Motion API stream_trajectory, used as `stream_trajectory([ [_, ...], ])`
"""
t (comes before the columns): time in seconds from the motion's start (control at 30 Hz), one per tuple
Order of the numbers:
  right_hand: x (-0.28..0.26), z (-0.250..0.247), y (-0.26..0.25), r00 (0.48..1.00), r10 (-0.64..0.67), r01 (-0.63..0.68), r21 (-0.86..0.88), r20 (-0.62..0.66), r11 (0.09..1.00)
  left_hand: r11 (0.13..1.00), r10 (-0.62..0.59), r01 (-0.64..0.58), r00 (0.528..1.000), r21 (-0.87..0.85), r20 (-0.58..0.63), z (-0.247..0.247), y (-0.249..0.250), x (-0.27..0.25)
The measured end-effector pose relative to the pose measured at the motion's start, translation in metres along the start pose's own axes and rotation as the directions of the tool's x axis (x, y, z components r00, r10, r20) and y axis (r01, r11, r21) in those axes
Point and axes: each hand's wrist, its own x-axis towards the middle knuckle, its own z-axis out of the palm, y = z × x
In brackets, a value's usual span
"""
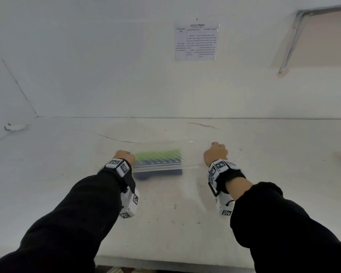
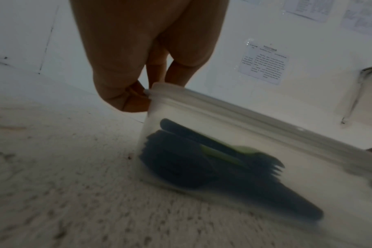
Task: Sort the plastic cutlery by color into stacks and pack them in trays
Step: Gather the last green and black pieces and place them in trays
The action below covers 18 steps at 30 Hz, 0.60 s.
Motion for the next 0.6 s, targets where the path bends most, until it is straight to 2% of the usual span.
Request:
stream_trajectory([
  [0.2,-0.009,0.002,0.004,1.0,-0.016,0.016,0.025,-0.023,1.0,1.0,0.005,-0.005,0.999,0.003,-0.053,0.019,-0.004,0.0],
  [0.3,-0.01,-0.003,0.005,0.999,0.004,-0.003,0.037,-0.042,0.999,0.994,-0.01,-0.004,0.992,-0.109,-0.124,0.025,-0.011,0.004],
  [0.37,-0.007,-0.004,0.005,1.0,0.023,-0.022,0.071,-0.008,0.997,0.981,-0.011,-0.017,0.99,-0.195,-0.14,0.026,-0.014,0.004],
  [0.43,-0.003,-0.004,0.004,1.0,0.005,-0.005,-0.01,0.01,1.0,0.961,-0.01,-0.03,0.99,-0.276,-0.14,0.025,-0.016,0.004],
  [0.6,-0.003,-0.011,0.0,0.998,0.015,-0.008,-0.129,0.055,0.992,0.942,-0.002,-0.043,0.991,-0.333,-0.134,0.025,-0.019,0.006],
])
